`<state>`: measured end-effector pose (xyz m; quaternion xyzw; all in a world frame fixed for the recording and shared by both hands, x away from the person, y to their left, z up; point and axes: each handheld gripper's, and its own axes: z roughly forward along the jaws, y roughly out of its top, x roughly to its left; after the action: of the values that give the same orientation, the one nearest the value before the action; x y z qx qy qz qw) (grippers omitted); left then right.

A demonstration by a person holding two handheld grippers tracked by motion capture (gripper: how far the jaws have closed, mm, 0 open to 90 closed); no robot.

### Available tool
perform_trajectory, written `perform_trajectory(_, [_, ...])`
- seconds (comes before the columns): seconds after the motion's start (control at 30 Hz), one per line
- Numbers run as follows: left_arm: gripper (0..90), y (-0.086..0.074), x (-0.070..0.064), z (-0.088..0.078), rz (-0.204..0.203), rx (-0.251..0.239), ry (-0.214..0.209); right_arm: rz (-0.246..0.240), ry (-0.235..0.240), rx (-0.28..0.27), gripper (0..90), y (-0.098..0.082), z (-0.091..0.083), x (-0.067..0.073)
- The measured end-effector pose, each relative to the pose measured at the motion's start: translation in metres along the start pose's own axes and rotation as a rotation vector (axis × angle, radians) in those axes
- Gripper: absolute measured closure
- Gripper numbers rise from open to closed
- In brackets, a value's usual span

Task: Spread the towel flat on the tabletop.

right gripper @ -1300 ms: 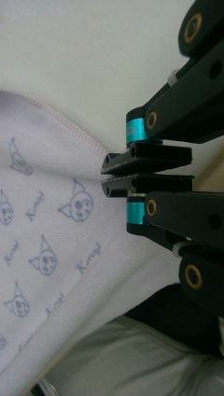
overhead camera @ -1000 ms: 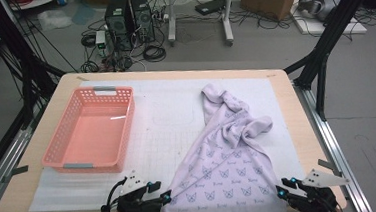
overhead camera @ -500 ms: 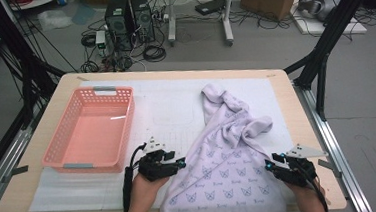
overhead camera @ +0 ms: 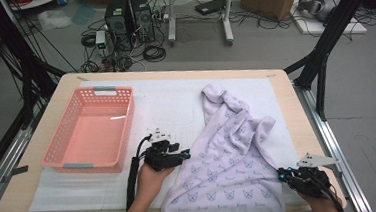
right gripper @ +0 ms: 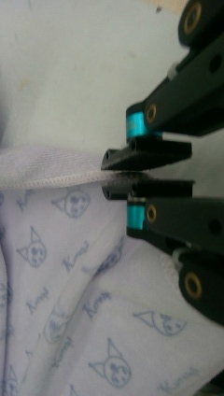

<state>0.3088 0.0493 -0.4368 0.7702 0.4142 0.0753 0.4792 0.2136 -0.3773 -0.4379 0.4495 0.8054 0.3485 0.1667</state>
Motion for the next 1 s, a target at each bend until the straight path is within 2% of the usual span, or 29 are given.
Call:
perform_trajectory(0.07, [48.9, 0.001, -0.001, 0.004, 0.002, -0.007, 0.001, 0.017, -0.008, -0.037, 65.9, 0.001, 0.000, -0.001])
perform_trajectory(0.1, [48.9, 0.002, -0.001, 0.008, 0.001, -0.005, 0.007, 0.018, -0.013, -0.055, 65.9, 0.001, -0.001, 0.000])
perform_trajectory(0.17, [48.3, 0.007, 0.000, 0.017, 0.009, 0.035, 0.021, 0.017, -0.021, -0.082, 64.7, 0.003, -0.003, 0.002])
perform_trajectory(0.23, [48.5, 0.013, -0.001, 0.026, 0.014, 0.042, 0.019, 0.007, -0.023, -0.099, 64.6, 0.004, -0.005, 0.003])
perform_trajectory(0.27, [48.9, 0.017, -0.004, 0.036, 0.033, 0.053, 0.012, 0.001, -0.026, -0.099, 64.6, 0.003, -0.005, 0.004])
perform_trajectory(0.3, [49.3, 0.017, -0.004, 0.036, 0.033, 0.053, 0.012, 0.002, -0.025, -0.098, 64.6, 0.002, -0.005, 0.004])
perform_trajectory(0.33, [50.0, 0.020, -0.008, 0.046, 0.062, 0.099, 0.015, -0.002, -0.027, -0.095, 64.6, 0.001, -0.006, 0.003])
perform_trajectory(0.37, [51.6, 0.020, -0.008, 0.046, 0.062, 0.099, 0.015, 0.001, -0.028, -0.097, 64.6, -0.001, -0.006, 0.003])
perform_trajectory(0.4, [56.5, 0.019, -0.012, 0.051, 0.090, 0.116, 0.016, 0.007, -0.029, -0.097, 64.6, -0.001, -0.006, 0.003])
perform_trajectory(0.43, [61.4, 0.017, -0.016, 0.053, 0.129, 0.118, 0.036, 0.007, -0.030, -0.096, 64.5, -0.002, -0.007, 0.003])
perform_trajectory(0.47, [61.4, 0.016, -0.020, 0.053, 0.189, 0.117, 0.083, 0.007, -0.030, -0.096, 64.5, -0.002, -0.007, 0.003])
perform_trajectory(0.5, [78.5, 0.014, -0.021, 0.052, 0.227, 0.112, 0.091, 0.005, -0.032, -0.098, 64.3, -0.002, -0.007, 0.002])
perform_trajectory(0.53, [78.5, 0.014, -0.019, 0.050, 0.192, 0.120, 0.063, 0.005, -0.032, -0.098, 64.3, -0.002, -0.007, 0.002])
perform_trajectory(0.57, [85.5, 0.014, -0.017, 0.048, 0.160, 0.124, 0.063, 0.003, -0.031, -0.099, 64.4, -0.002, -0.007, 0.002])
perform_trajectory(0.63, [86.2, 0.013, -0.014, 0.042, 0.162, 0.122, 0.091, 0.005, -0.029, -0.101, 64.3, -0.002, -0.007, 0.004])
perform_trajectory(0.7, [86.7, 0.006, -0.004, 0.026, 0.113, 0.066, 0.109, 0.000, -0.029, -0.099, 64.5, -0.003, -0.006, 0.004])
perform_trajectory(0.73, [86.8, 0.006, -0.004, 0.026, 0.113, 0.066, 0.109, 0.000, -0.029, -0.102, 64.5, -0.002, -0.006, 0.004])
perform_trajectory(0.8, [86.8, -0.002, 0.004, 0.015, 0.091, 0.054, 0.120, 0.000, -0.027, -0.101, 64.5, -0.002, -0.005, 0.004])
perform_trajectory(0.9, [86.9, -0.015, 0.015, -0.006, 0.030, 0.014, 0.122, 0.001, -0.026, -0.098, 64.5, -0.001, -0.004, 0.006])
perform_trajectory(1.0, [86.9, -0.027, 0.021, -0.027, -0.004, -0.021, 0.110, -0.010, -0.022, -0.098, 64.6, 0.001, -0.001, 0.008])
